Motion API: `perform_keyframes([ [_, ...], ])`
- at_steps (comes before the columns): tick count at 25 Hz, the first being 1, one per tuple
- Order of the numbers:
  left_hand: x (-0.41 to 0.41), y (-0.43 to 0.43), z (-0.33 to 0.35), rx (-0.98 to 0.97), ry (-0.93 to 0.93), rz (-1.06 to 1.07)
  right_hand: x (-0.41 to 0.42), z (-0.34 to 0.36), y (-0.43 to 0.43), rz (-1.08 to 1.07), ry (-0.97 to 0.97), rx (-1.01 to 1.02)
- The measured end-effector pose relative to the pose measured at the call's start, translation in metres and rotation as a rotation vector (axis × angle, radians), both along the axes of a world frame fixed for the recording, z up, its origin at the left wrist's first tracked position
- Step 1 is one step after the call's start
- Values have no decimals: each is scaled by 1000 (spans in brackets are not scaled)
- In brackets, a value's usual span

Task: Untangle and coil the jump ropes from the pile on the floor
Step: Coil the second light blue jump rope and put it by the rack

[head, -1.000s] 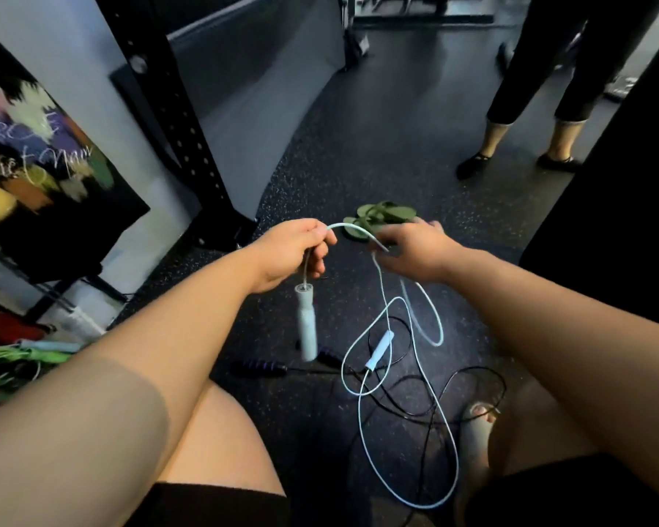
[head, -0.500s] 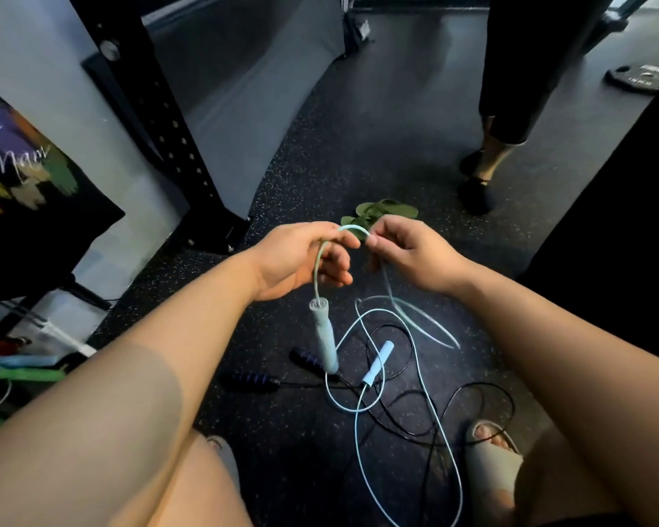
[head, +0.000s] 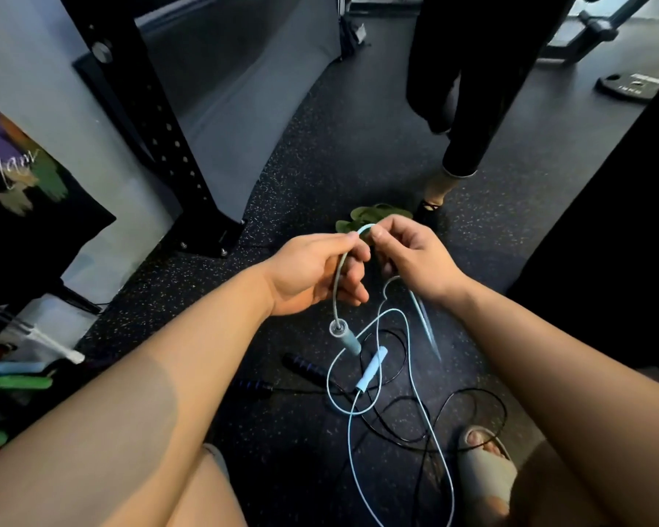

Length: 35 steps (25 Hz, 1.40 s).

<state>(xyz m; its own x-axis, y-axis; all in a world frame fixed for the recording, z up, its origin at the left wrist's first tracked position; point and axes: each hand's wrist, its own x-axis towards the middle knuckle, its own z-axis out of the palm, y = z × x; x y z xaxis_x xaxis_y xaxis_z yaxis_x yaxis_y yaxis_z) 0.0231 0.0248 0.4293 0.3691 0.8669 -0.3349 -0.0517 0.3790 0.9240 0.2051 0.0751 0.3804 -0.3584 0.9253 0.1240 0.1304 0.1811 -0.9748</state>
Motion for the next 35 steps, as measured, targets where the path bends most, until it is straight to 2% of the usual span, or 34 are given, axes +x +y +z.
perform_keyframes([
  [4, 4, 0, 3, 1, -77, 68, 5, -6, -4, 2, 25, 3],
  [7, 7, -9, 6, -50, -120, 10, 7, -2, -6, -7, -4, 36],
  [10, 8, -15, 12, -53, -233, 78, 12, -8, -10, 86, -287, 121],
  [13, 0, -12, 15, -20, -391, 233, 12, -22, -22, 228, -555, 98],
  [20, -14, -10, 8, 27, -495, 357, -8, -7, -49, 372, -809, 207],
  [27, -32, -1, -3, 77, -353, 489, -13, 17, -58, 525, -1059, 229],
  [30, -39, 2, -9, 121, -184, 479, -11, 19, -55, 549, -938, 281],
  [33, -35, 3, -16, 124, -29, 439, -15, 22, -50, 577, -869, 473],
  [35, -30, 1, -23, 140, 117, 335, -18, 26, -46, 574, -795, 564],
])
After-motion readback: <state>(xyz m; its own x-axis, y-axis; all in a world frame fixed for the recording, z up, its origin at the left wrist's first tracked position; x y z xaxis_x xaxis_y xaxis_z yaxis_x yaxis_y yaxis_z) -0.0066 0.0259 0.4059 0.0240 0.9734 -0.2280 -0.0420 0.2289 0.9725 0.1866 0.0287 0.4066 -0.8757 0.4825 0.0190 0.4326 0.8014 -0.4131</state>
